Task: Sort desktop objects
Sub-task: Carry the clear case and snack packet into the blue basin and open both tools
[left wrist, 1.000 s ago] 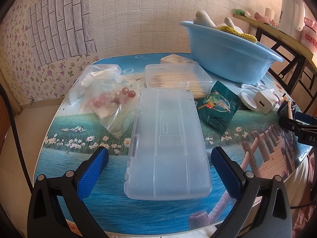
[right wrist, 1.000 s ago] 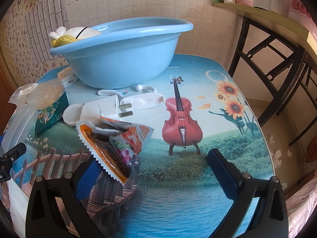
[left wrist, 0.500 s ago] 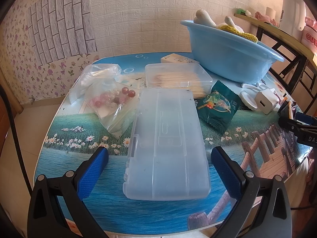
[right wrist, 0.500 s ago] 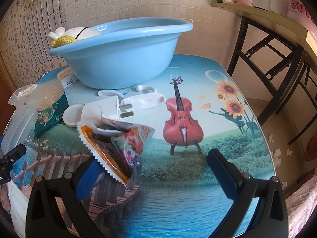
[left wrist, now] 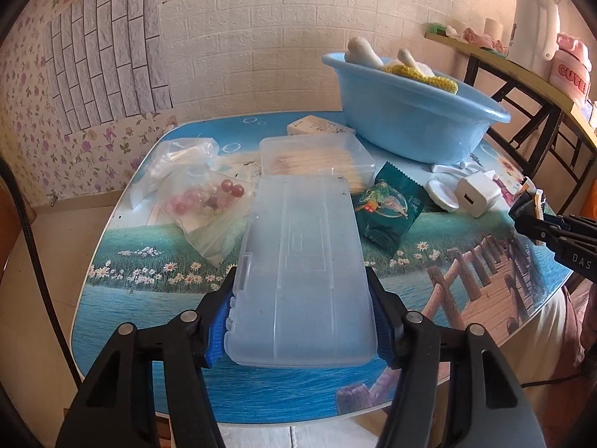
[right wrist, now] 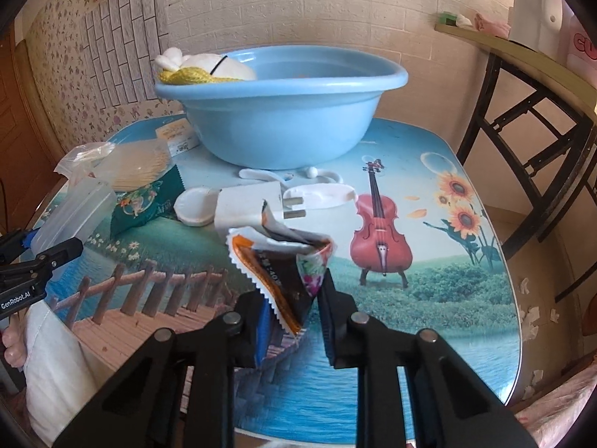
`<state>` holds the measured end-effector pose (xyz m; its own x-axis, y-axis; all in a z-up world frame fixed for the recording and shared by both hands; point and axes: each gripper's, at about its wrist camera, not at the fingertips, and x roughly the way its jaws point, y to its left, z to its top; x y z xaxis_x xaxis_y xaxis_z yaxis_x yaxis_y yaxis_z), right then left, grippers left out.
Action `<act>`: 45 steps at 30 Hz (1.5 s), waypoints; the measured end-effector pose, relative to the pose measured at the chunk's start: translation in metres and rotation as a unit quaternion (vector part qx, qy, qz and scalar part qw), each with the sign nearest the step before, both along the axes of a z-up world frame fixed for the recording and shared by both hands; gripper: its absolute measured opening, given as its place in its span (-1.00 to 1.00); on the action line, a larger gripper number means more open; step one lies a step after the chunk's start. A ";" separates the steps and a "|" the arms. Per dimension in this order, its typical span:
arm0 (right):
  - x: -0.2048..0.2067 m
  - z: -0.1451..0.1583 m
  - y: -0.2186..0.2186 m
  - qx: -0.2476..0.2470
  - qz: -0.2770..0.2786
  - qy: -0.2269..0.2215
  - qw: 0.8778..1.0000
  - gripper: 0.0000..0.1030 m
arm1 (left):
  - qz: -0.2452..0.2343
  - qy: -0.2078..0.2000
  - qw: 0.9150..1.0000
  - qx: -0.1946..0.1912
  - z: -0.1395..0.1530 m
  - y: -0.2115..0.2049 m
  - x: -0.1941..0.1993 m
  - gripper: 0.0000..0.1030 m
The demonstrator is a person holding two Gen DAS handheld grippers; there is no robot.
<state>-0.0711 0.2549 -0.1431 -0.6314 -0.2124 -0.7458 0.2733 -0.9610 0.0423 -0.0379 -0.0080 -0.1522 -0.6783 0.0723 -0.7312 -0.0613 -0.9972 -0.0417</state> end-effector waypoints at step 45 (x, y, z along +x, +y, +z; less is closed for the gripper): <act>-0.111 0.084 0.018 -0.120 0.025 0.068 0.990 -0.11 | -0.113 0.117 0.986 0.029 0.126 0.113 -0.147 0.19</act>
<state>-0.1823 0.2726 -0.0592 -0.7062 -0.4071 -0.5792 0.3398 -0.9127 0.2272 -0.1850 0.1047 -0.0265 -0.7902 0.2779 -0.5462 -0.2961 -0.9535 -0.0567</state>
